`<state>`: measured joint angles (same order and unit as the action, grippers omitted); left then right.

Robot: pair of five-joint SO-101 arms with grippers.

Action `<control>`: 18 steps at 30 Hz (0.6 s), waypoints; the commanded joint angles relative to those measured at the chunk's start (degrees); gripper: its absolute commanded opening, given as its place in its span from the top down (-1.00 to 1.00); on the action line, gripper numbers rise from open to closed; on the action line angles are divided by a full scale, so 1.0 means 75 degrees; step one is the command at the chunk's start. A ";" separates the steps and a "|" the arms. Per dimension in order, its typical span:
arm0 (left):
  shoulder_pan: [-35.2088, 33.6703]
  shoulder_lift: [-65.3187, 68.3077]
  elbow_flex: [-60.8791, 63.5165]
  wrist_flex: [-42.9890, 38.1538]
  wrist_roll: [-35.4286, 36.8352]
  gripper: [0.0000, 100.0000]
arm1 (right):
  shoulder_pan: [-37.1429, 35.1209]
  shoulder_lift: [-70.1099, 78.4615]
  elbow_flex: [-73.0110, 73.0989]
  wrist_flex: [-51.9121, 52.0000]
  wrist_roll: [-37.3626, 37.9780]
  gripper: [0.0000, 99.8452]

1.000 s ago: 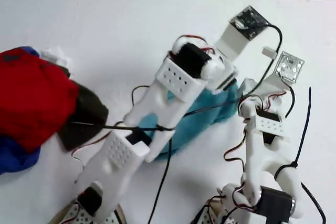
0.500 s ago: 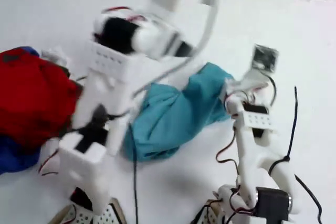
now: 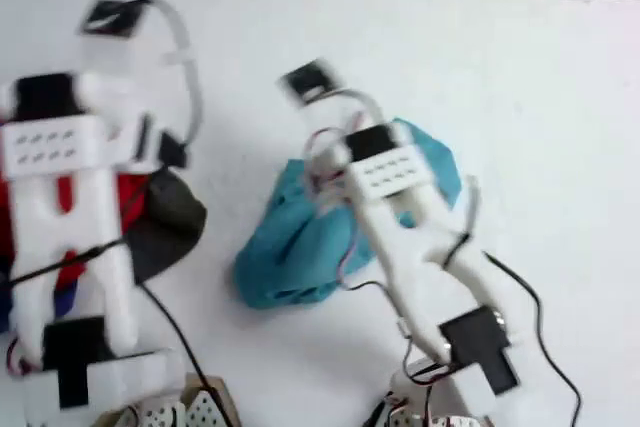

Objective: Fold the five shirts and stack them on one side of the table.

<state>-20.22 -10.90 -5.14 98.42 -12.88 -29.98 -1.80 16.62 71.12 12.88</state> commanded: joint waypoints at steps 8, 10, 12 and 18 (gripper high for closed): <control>-0.2403 -0.1371 0.1846 -0.0844 -0.1102 0.38 | -0.1928 0.1448 -0.0375 0.0580 0.0949 0.53; -0.2555 -0.1371 0.1858 -0.0844 -0.1231 0.38 | -0.1752 0.1975 -0.0375 0.0627 0.0985 0.53; -0.2637 -0.1371 0.1846 -0.0844 -0.1336 0.38 | -0.1401 0.2444 -0.0375 0.0815 0.0985 0.58; -0.2637 -0.1594 0.1858 -0.0844 -0.1606 0.38 | 0.0346 0.2538 -0.0434 0.1565 0.1008 0.95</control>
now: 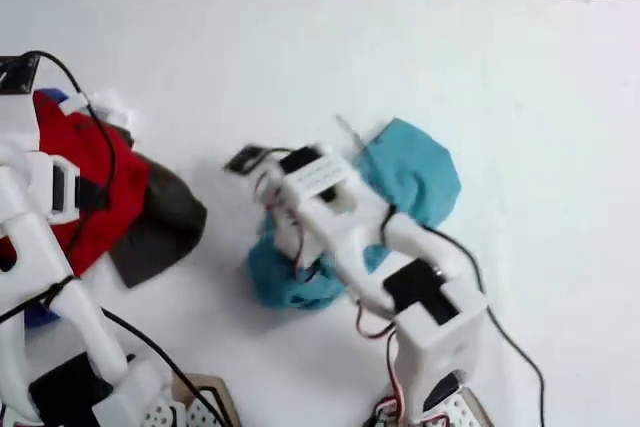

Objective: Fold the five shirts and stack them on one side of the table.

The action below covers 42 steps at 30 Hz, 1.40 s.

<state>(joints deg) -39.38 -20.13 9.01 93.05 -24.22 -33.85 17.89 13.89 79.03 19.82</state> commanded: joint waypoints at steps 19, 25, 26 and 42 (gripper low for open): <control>0.1043 -0.0352 0.0041 -0.0563 -0.0035 0.38 | 0.5363 -0.4472 -0.0023 0.1881 0.2426 0.96; 0.1078 -0.0352 0.0041 -0.0563 -0.0035 0.38 | 0.5972 -0.4554 0.0059 0.1119 0.2075 0.74; 0.1078 -0.0352 0.0053 -0.0563 -0.0035 0.38 | 0.5996 -0.4577 -0.0105 0.1084 0.1805 0.61; 0.0715 -0.0363 0.0545 -0.0656 -0.0082 0.38 | -0.0147 -0.4413 0.0668 0.0311 0.1114 0.43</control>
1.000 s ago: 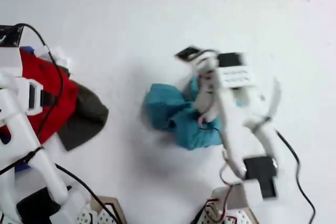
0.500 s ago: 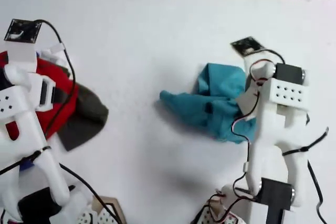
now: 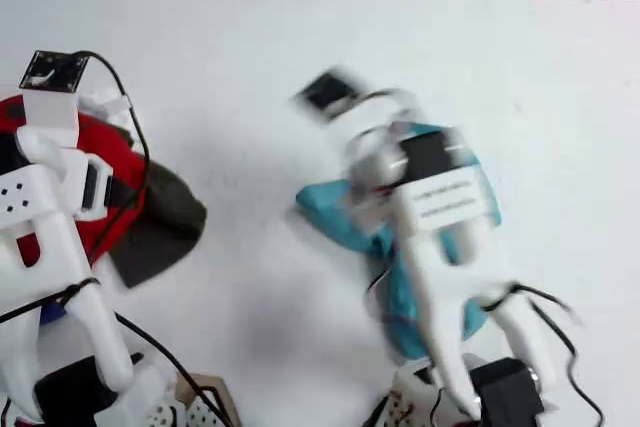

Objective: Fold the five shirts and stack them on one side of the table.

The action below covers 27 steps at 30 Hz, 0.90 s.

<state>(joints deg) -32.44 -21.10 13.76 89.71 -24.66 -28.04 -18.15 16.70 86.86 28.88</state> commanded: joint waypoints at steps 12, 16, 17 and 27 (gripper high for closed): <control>-0.1371 -0.0234 -0.0076 -0.0504 -0.0035 0.38 | -0.0639 0.4894 -0.1137 -0.2221 -0.1266 0.43; -0.1383 -0.0234 -0.0076 -0.0492 -0.0035 0.38 | 0.0041 0.5644 -0.2004 -0.1916 -0.1254 0.69; -0.1383 -0.0234 -0.0076 -0.0492 -0.0035 0.38 | 0.0217 0.5703 -0.2239 -0.1823 -0.1266 0.86; -0.1336 -0.0223 -0.0064 -0.0492 -0.0035 0.38 | 0.0920 0.4823 -0.4630 -0.0006 -0.1254 0.96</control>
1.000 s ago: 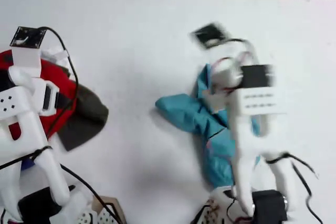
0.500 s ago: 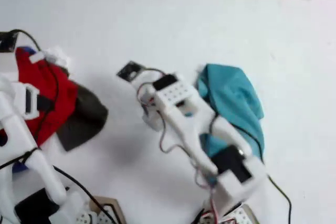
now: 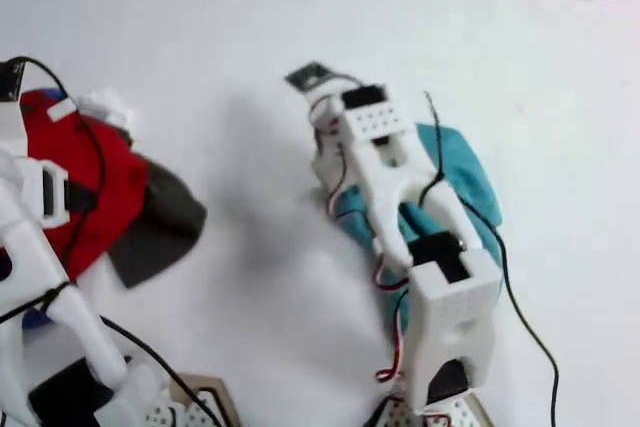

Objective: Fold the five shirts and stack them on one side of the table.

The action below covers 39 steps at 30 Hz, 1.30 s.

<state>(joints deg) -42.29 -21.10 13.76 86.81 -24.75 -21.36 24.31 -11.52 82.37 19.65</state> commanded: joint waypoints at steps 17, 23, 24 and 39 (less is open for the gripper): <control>-0.0012 -0.0223 -0.0006 -0.0363 -0.0012 0.38 | -0.2292 -0.4835 -0.4489 0.2467 -0.0023 0.96; -0.0012 -0.0223 -0.0006 -0.0340 -0.0012 0.38 | -0.1471 -0.5480 -0.3001 0.2479 -0.0035 0.96; -0.0012 -0.0223 -0.0006 -0.0340 -0.0012 0.38 | -0.1155 -0.5468 -0.2508 0.2479 -0.0035 0.96; 0.3259 -0.0211 0.0967 -0.0481 0.0234 0.37 | 0.3909 -0.5445 0.2251 -0.0123 0.1911 0.96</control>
<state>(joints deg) -27.87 -21.10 20.18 84.88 -24.57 2.81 -14.73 4.84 83.52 31.43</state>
